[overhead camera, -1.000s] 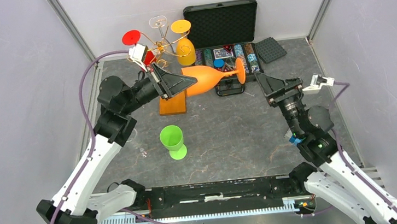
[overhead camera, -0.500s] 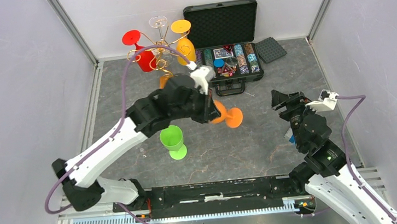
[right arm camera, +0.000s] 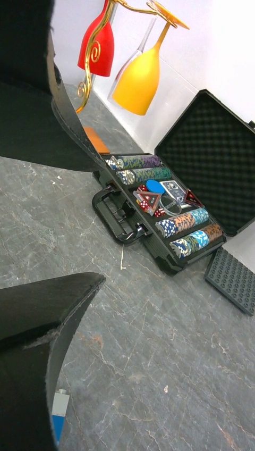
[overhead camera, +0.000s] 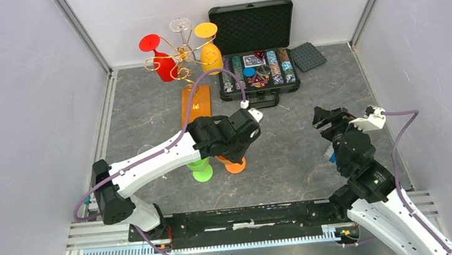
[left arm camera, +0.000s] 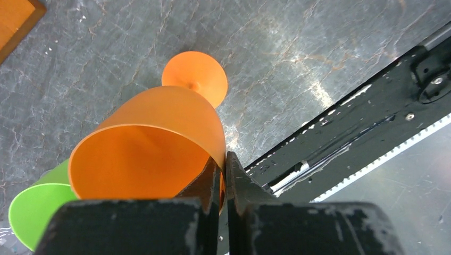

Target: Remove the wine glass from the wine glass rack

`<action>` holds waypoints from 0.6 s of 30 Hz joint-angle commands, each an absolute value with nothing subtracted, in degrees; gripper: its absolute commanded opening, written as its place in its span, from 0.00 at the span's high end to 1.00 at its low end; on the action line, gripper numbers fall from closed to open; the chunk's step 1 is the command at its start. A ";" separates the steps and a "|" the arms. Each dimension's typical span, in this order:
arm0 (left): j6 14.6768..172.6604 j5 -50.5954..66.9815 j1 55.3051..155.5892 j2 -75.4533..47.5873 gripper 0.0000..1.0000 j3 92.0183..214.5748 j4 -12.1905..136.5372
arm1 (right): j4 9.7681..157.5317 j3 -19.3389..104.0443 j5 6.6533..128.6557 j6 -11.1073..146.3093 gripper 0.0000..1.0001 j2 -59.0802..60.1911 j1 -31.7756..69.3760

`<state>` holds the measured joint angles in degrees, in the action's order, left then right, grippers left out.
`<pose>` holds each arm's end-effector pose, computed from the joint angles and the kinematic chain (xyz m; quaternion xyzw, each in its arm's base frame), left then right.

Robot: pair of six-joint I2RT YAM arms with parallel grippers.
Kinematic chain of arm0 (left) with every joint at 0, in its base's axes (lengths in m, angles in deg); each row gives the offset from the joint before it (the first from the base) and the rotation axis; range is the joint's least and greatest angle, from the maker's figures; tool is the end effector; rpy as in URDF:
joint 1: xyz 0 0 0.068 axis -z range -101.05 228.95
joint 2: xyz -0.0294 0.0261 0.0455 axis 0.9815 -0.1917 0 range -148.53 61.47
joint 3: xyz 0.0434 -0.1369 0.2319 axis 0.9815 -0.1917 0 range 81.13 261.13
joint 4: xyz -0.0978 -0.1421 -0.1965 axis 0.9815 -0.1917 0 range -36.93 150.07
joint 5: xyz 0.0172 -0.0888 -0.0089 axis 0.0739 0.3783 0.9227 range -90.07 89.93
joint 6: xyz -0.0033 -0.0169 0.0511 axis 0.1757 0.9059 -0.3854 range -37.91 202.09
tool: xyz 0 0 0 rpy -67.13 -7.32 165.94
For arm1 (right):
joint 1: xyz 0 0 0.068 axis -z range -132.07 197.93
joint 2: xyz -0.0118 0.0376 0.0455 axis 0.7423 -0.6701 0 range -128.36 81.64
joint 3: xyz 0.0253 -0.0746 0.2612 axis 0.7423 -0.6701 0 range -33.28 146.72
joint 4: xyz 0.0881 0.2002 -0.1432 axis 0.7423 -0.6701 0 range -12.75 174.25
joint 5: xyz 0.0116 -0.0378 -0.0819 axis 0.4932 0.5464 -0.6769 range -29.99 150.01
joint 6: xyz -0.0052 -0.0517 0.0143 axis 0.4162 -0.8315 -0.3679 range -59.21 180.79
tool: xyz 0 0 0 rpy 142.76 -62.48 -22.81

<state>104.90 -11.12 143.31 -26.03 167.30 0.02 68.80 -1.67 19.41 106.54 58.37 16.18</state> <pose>0.1389 -0.2739 0.3359 0.3199 0.9102 -0.1021 0.2425 0.1069 0.0390 0.3002 0.3137 0.6697 0.1858 0.6469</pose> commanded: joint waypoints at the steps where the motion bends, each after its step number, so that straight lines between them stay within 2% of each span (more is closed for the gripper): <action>1: 103.62 -11.95 143.44 -26.74 0.98 164.72 1.84 | 68.56 -1.99 17.60 106.84 0.26 59.31 16.25; 12: 102.73 -10.71 143.97 -29.91 0.97 163.24 3.49 | 67.55 -2.08 17.58 107.81 0.26 59.70 16.19; 14: 102.72 -10.86 144.09 -30.03 0.92 163.38 3.50 | 67.57 -2.23 17.66 107.94 0.26 59.67 16.26; 18: 102.50 -11.06 144.22 -29.85 0.73 163.57 3.47 | 67.46 -2.43 18.04 108.42 0.26 59.84 16.20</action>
